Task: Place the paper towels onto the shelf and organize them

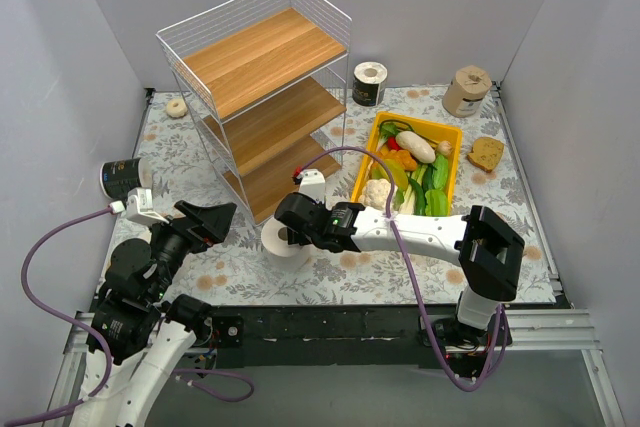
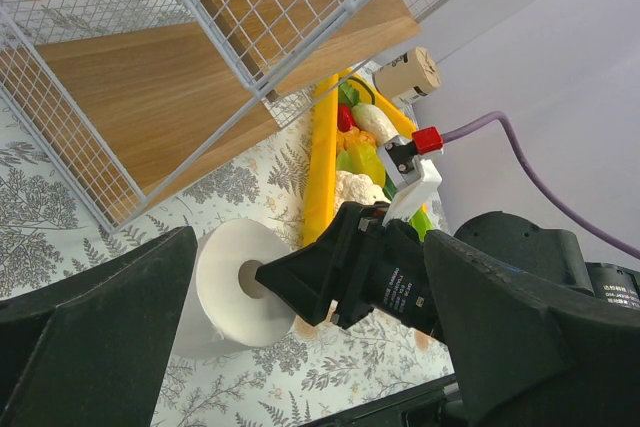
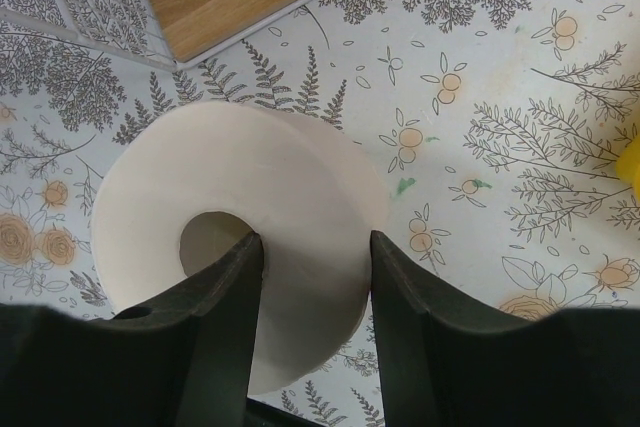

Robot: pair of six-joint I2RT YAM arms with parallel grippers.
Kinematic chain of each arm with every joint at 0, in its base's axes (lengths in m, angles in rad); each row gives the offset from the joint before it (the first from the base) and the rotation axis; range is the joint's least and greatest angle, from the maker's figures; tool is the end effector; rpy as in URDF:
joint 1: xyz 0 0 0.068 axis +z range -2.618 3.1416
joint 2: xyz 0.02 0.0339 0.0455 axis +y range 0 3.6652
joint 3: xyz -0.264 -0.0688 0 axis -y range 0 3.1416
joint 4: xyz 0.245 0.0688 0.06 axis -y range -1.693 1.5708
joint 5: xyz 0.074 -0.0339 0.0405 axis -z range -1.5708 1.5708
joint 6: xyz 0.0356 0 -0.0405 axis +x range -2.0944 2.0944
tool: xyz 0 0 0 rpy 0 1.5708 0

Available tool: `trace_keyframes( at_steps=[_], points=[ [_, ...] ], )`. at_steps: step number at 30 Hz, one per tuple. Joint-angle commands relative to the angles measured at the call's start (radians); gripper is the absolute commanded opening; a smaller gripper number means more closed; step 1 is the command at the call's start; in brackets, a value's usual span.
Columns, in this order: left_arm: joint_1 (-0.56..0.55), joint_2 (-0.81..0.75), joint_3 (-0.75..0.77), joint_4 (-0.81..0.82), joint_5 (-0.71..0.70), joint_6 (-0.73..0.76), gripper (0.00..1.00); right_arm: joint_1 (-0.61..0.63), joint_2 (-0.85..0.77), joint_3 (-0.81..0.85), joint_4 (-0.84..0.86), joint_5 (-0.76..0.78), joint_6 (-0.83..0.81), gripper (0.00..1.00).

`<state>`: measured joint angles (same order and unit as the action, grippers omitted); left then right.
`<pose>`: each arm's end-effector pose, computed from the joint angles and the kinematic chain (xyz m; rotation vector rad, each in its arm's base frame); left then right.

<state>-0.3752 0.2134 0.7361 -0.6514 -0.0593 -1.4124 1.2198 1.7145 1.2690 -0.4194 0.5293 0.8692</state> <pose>0.0500 -0.0174 0.3297 -0.9706 1.6022 -1.2481 0.1450 0.3438 0.2436 -0.1760 2.3177 0.4218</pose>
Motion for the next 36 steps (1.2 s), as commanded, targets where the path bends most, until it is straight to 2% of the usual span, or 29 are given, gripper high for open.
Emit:
trace_keyframes(
  at_steps=[1,8,12,17,22,28,32,36],
  points=[
    [0.004,0.009,0.025,-0.002,0.009,0.004,0.98,0.0,-0.019,0.044,-0.036,0.06,0.025,0.34],
    [0.001,0.02,0.023,-0.002,0.009,0.004,0.98,0.0,-0.104,0.05,-0.062,0.06,-0.001,0.31],
    [0.002,0.017,0.025,-0.002,0.012,0.006,0.98,0.001,-0.208,0.053,-0.067,0.063,-0.042,0.27],
    [0.001,0.018,0.026,-0.002,0.015,0.006,0.98,0.001,-0.317,0.067,-0.068,0.031,-0.1,0.27],
    [0.001,0.018,0.026,-0.002,0.018,0.007,0.98,0.001,-0.388,0.223,-0.119,0.049,-0.168,0.26],
    [0.001,0.024,0.025,-0.002,0.019,0.007,0.98,0.003,-0.382,0.51,-0.141,0.113,-0.3,0.26],
    [-0.001,0.024,0.025,-0.002,0.021,0.009,0.98,0.003,-0.375,0.602,-0.043,0.173,-0.407,0.28],
    [-0.002,0.026,0.023,-0.002,0.021,0.007,0.98,0.0,-0.378,0.615,0.15,0.262,-0.499,0.29]
  ],
)
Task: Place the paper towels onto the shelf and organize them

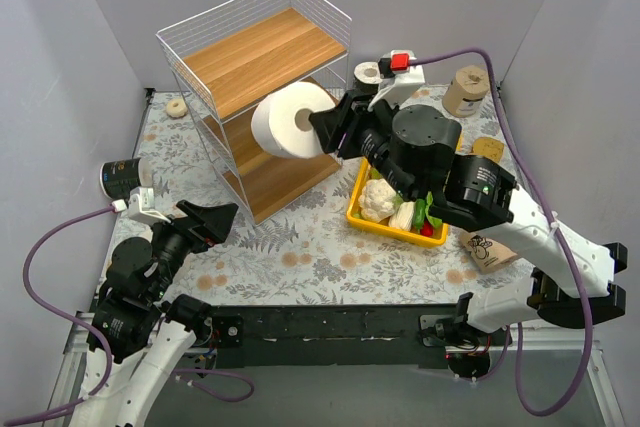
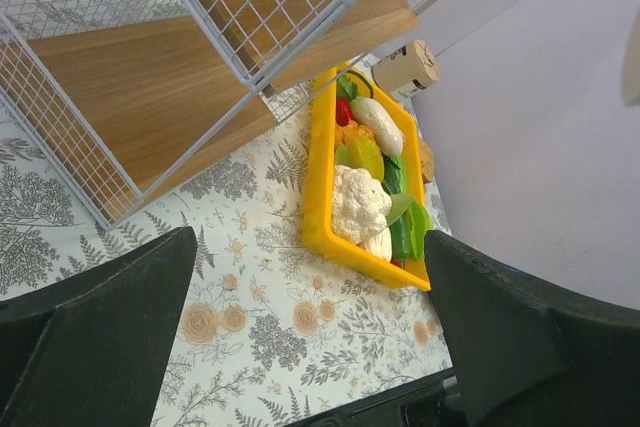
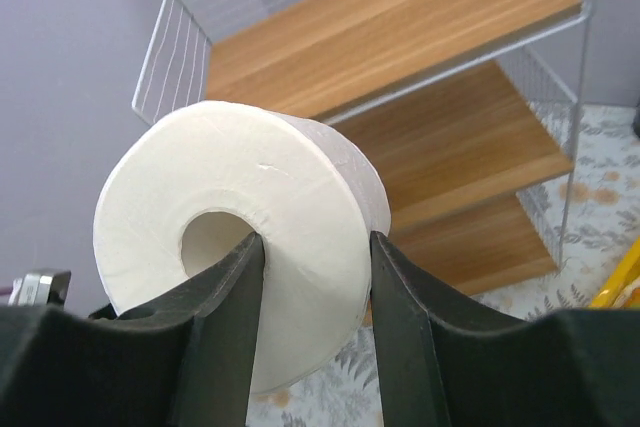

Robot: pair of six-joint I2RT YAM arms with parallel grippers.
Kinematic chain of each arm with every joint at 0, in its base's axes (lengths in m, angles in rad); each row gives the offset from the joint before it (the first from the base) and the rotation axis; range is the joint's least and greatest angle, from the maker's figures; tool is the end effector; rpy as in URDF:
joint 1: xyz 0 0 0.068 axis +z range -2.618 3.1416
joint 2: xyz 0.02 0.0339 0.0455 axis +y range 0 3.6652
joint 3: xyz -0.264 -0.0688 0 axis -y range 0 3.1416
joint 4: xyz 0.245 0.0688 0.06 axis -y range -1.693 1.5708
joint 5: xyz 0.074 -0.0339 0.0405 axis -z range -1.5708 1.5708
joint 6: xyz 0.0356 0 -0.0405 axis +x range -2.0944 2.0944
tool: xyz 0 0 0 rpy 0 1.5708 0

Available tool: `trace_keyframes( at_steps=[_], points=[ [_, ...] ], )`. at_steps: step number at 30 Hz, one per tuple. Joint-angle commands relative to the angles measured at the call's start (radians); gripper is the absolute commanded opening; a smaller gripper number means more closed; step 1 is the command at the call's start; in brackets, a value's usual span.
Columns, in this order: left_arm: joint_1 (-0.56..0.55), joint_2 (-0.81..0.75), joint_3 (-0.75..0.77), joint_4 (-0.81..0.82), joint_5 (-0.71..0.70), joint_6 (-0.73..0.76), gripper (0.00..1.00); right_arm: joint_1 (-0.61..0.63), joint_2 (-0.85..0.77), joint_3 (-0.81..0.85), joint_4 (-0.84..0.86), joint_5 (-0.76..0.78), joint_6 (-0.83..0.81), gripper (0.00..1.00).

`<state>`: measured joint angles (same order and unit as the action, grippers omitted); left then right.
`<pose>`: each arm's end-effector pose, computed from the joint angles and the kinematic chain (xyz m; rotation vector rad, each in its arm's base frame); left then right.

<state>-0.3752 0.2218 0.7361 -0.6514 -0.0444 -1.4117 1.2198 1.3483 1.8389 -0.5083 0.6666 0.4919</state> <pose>0.0516 -0.0186 0.3294 -0.9655 1.6195 -1.2539 0.1072 0.2286 0.5375 -0.0593 1.6425 0.8012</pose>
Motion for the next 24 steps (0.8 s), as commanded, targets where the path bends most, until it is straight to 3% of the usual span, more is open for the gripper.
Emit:
trace_keyframes(
  at_steps=[1,8,14,18,24],
  points=[
    [-0.002,0.019,0.023,-0.002,0.006,0.007,0.98,0.0,-0.008,0.051,0.267,0.145,-0.148,0.29],
    [-0.002,0.021,0.025,-0.004,0.005,0.007,0.98,-0.017,0.096,0.135,0.487,0.223,-0.292,0.3],
    [-0.002,0.025,0.025,-0.004,0.008,0.005,0.98,-0.06,0.208,0.269,0.478,0.272,-0.323,0.31],
    [-0.002,0.024,0.023,-0.004,0.008,0.005,0.98,-0.104,0.212,0.244,0.525,0.24,-0.302,0.3],
    [-0.002,0.025,0.022,-0.002,0.011,0.005,0.98,-0.212,0.233,0.247,0.464,0.133,-0.139,0.28]
  ],
)
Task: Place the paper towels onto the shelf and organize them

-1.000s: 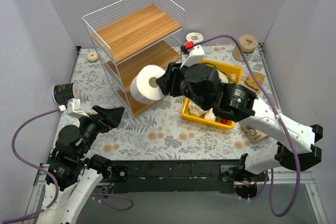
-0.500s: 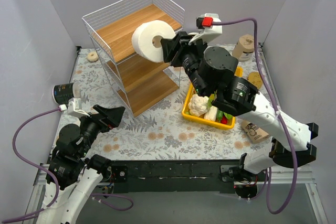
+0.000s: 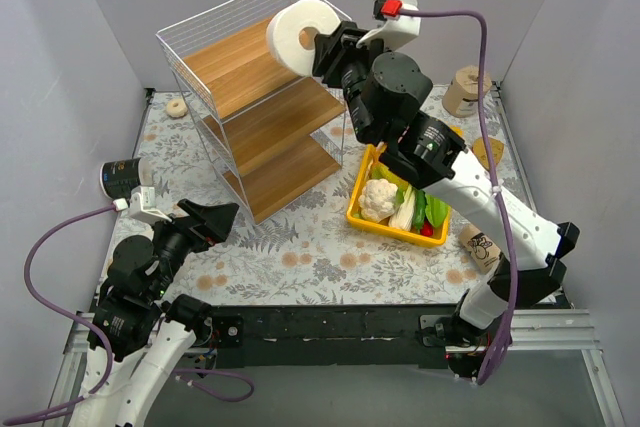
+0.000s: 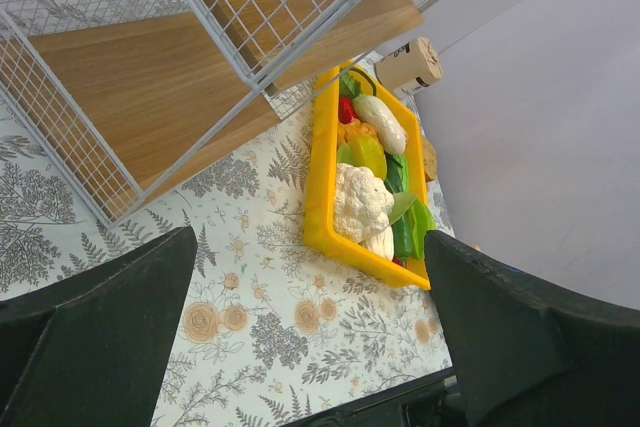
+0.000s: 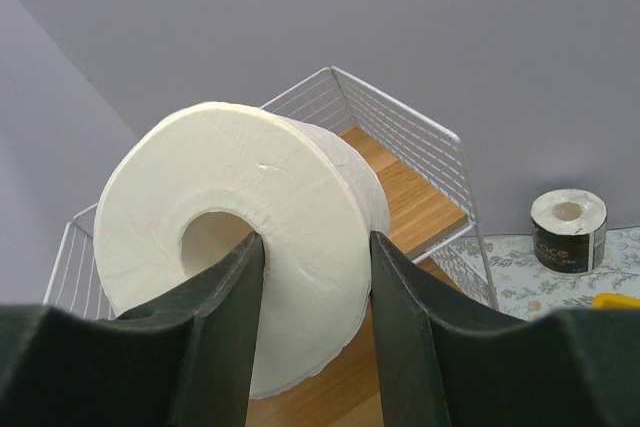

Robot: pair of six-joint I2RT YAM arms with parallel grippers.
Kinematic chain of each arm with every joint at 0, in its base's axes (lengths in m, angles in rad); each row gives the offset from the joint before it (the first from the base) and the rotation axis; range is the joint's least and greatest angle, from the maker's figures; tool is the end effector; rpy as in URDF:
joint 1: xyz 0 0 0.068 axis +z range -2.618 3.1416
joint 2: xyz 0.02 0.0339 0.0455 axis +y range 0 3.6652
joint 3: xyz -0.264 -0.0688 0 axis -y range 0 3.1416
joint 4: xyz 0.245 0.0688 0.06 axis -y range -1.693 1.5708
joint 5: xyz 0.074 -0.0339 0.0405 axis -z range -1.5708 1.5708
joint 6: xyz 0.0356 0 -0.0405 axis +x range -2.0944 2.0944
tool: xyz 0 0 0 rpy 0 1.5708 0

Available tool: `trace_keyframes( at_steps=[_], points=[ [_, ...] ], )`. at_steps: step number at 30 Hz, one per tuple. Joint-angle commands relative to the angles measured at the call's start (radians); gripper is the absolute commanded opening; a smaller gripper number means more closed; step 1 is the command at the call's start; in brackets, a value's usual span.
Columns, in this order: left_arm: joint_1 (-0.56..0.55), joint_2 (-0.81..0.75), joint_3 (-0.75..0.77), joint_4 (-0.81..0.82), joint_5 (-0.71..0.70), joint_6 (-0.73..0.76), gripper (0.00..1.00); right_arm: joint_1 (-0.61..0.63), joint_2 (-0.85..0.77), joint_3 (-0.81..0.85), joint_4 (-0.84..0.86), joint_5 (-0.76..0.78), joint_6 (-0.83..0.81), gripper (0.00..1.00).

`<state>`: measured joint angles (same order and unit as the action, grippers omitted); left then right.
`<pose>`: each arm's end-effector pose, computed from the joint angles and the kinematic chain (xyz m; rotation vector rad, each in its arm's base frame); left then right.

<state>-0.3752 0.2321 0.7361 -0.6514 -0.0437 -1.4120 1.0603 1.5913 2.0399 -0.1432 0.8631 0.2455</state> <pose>0.0536 -0.0194 0.3290 -0.9704 1.6290 -1.2483 0.1764 0.2597 0.5670 0.2132 1.3791 0.5468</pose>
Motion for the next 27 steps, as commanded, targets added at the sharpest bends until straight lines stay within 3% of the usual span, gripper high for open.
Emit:
trace_keyframes(
  at_steps=[1,14,27],
  points=[
    [-0.002,0.015,0.022,-0.002,0.01,0.005,0.98,-0.071,-0.002,0.057,0.087,-0.075,0.113,0.28],
    [-0.002,0.016,0.02,-0.002,0.015,0.007,0.98,-0.149,0.107,0.146,-0.005,-0.151,0.236,0.3],
    [-0.002,0.019,0.02,0.001,0.015,0.007,0.98,-0.186,0.164,0.226,0.016,-0.196,0.255,0.54]
  ],
)
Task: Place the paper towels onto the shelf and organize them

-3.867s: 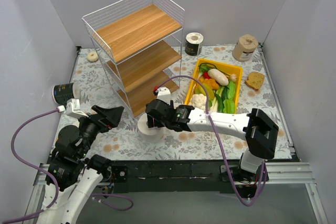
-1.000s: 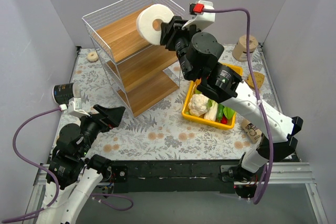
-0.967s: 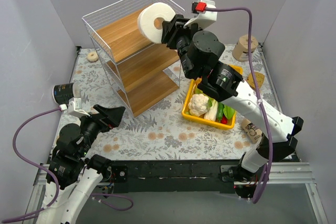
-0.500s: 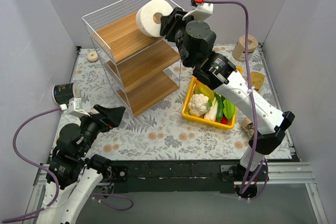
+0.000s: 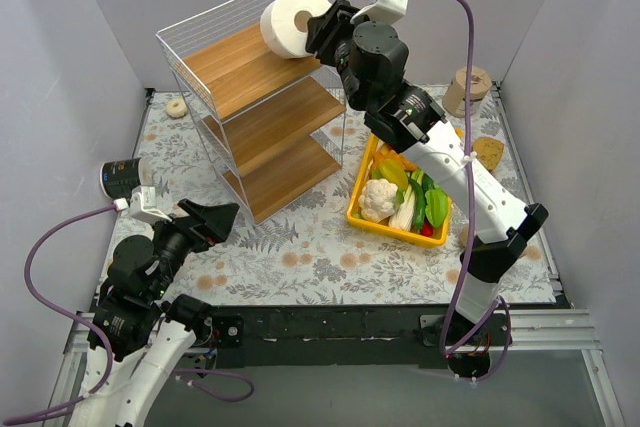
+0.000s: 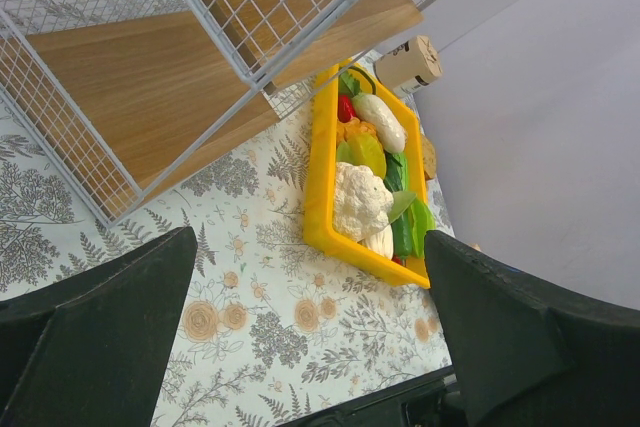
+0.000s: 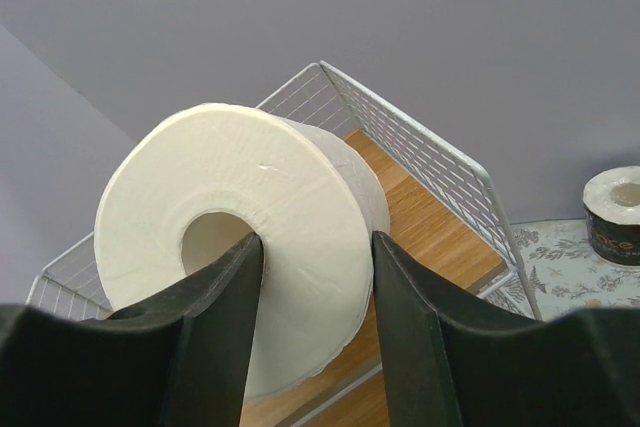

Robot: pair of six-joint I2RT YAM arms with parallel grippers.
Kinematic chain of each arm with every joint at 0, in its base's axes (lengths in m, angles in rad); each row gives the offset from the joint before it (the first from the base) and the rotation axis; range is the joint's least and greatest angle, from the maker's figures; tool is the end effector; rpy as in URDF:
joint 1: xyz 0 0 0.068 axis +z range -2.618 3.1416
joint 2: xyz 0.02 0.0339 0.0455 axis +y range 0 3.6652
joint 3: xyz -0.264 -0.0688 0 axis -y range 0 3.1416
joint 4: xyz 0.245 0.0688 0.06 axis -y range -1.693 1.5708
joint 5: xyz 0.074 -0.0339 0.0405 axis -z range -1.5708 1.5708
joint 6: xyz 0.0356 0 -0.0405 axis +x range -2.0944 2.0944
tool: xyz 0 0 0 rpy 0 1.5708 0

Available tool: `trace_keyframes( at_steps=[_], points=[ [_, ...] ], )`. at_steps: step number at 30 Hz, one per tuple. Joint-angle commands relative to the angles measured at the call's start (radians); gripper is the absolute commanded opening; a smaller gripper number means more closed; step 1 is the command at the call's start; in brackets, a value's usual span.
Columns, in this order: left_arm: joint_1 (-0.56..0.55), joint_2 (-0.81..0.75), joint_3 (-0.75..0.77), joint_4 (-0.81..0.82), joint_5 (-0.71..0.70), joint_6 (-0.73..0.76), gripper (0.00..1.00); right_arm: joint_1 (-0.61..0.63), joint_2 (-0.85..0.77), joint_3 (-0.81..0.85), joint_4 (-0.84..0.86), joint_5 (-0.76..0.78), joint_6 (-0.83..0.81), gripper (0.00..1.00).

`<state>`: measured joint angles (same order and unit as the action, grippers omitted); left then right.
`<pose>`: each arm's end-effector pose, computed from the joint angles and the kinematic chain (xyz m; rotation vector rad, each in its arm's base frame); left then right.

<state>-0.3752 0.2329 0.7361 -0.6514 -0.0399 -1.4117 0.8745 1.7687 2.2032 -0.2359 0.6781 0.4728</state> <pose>0.0537 -0.0196 0.3290 -0.9683 1.6323 -1.2506 0.2536 0.2685 0.5500 0.2960 1.4175 0.6467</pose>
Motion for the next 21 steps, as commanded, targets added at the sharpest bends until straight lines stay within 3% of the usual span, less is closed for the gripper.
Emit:
trace_keyframes(
  at_steps=[1,6,21],
  points=[
    [-0.002,0.019,0.02,0.001,0.012,0.007,0.98,-0.003,-0.014,0.064,0.115,-0.009,0.029,0.54],
    [-0.002,0.022,0.02,0.001,0.012,0.007,0.98,-0.011,-0.006,0.076,0.113,-0.009,0.032,0.6],
    [-0.002,0.028,0.02,0.002,0.011,0.007,0.98,-0.017,-0.034,0.067,0.112,-0.037,0.018,0.6]
  ],
)
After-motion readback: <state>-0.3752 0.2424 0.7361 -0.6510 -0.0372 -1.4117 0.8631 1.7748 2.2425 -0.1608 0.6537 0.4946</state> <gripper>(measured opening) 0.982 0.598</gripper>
